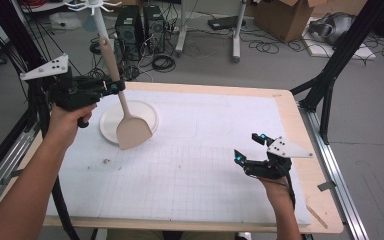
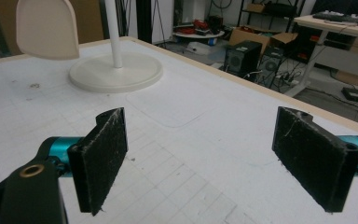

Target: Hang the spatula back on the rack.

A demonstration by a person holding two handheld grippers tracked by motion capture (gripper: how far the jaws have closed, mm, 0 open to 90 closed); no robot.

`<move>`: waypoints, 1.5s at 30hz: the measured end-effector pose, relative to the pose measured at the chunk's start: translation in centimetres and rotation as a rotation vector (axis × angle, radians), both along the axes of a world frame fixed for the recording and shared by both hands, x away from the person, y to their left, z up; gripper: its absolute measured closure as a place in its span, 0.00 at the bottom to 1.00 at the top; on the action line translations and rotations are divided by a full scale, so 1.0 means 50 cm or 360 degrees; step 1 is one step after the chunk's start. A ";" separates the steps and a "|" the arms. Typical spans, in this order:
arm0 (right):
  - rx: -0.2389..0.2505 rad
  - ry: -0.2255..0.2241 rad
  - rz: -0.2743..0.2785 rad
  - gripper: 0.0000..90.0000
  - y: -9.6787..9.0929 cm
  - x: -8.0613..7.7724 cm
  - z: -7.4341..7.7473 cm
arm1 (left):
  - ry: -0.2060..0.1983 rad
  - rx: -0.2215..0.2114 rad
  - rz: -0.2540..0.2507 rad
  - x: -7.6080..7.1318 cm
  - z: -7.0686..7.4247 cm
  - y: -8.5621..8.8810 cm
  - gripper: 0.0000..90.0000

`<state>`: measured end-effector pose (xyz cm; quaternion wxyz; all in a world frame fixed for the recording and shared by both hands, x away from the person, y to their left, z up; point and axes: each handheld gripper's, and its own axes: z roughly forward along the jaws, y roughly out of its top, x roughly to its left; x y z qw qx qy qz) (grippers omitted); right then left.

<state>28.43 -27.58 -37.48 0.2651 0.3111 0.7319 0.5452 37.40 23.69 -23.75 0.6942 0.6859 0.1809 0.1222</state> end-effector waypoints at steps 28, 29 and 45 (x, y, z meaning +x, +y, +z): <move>0.0017 0.0009 0.0058 0.19 0.011 0.000 0.002 | 0.0096 -0.0069 0.0004 0.103 0.028 0.056 0.85; 0.0020 0.0007 0.0056 0.19 0.012 0.001 0.002 | 0.0098 -0.0073 0.0006 0.105 0.028 0.058 0.85; 0.0047 0.0013 0.0100 0.19 0.021 -0.001 0.003 | 0.0170 -0.0053 0.0122 0.129 0.020 0.066 0.84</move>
